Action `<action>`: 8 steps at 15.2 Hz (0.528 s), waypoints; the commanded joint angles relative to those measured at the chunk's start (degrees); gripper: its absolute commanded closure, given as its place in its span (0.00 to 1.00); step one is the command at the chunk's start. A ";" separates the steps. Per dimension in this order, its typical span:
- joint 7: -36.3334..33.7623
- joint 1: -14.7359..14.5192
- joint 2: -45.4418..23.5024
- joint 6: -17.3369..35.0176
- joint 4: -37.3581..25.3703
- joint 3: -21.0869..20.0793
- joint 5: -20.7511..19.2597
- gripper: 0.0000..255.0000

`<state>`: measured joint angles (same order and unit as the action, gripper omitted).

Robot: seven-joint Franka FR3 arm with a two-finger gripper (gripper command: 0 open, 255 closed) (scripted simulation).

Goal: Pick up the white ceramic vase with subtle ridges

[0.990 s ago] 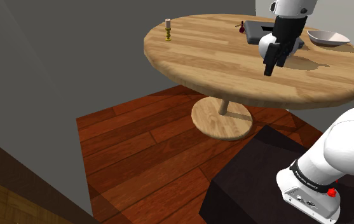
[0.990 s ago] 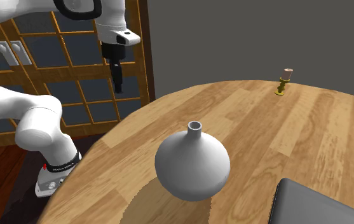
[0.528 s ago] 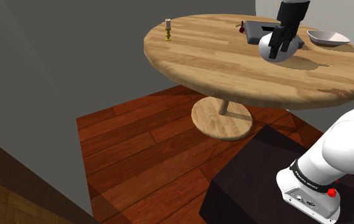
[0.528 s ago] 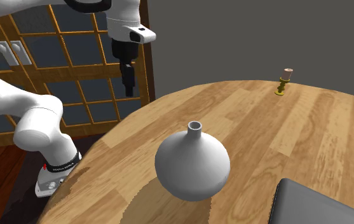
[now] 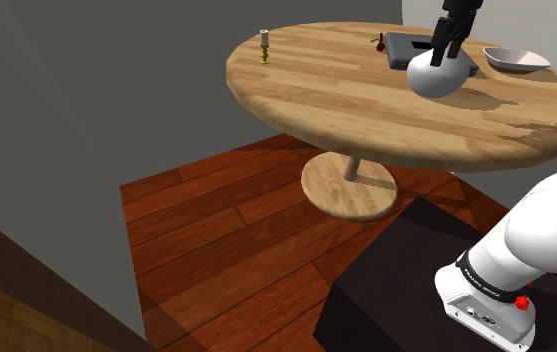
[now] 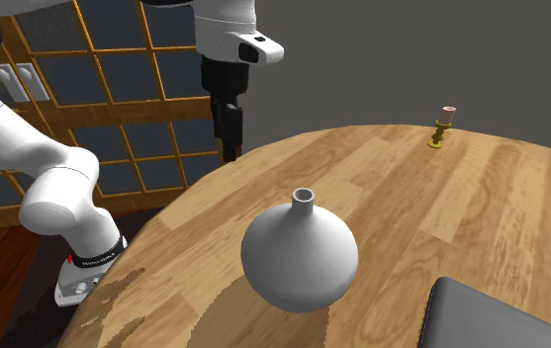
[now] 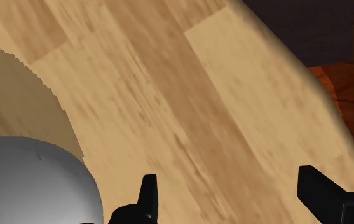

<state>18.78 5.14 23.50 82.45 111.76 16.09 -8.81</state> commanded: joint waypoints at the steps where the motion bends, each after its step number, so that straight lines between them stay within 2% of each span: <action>1: 2.75 0.50 -3.38 -0.68 -4.21 2.09 -0.15 0.00; 8: 12.80 2.91 -17.93 -3.91 -21.87 9.22 2.63 0.00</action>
<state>30.12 7.67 7.54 79.23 92.47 24.44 -6.73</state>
